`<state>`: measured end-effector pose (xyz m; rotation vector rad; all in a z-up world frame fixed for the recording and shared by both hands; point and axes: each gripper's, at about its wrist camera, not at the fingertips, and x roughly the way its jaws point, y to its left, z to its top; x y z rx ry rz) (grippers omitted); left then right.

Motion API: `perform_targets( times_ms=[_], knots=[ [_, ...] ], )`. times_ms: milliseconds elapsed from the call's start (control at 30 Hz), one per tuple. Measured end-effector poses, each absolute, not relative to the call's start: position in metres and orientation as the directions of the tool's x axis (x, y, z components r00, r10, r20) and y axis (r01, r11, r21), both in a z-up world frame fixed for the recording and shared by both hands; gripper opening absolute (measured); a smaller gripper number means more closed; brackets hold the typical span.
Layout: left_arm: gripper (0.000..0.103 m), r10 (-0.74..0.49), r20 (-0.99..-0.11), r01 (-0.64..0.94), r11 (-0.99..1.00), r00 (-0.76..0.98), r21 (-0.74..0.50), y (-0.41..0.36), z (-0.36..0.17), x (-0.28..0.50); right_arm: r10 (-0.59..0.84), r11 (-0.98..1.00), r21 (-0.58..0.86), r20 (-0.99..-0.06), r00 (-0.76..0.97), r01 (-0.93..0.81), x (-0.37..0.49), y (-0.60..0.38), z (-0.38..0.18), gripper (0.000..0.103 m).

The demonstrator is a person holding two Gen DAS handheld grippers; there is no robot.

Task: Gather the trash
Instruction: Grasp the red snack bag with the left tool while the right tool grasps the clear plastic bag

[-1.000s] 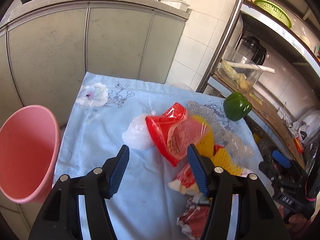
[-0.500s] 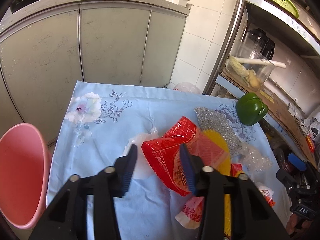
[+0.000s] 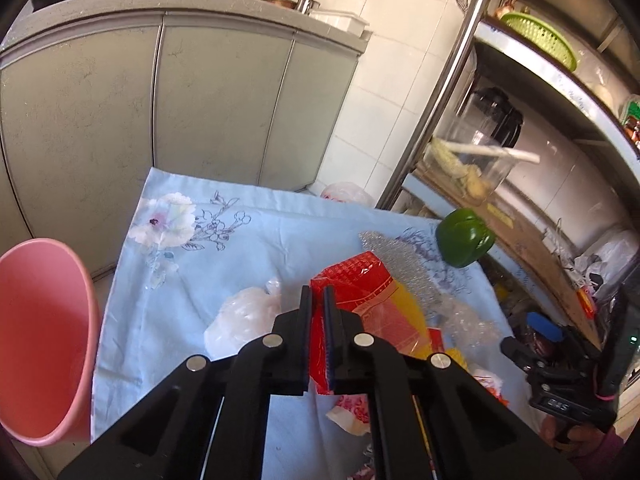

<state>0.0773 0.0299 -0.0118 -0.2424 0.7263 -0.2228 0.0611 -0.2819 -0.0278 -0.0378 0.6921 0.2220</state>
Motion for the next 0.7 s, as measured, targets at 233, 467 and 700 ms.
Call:
perform_targets(
  times_ms=[233,467,700],
  knots=[
    [0.004,-0.280,-0.596,0.111,0.946,0.752,-0.304,0.044,0.005,0.054,0.208,0.961,0.005,-0.671,0.712,-0.277,0.082,-0.276,-0.036,0.083],
    [0.004,-0.250,-0.582,0.075,0.949,0.774,-0.307,0.062,0.015,0.038,0.185,0.953,-0.029,-0.735,0.652,-0.302,0.102,-0.276,-0.058,0.071],
    [0.004,-0.243,-0.579,0.062,0.948,0.778,-0.314,0.069,0.015,0.029,0.244,0.954,0.077,-0.758,0.604,-0.290,0.098,-0.289,-0.057,0.022]
  ],
)
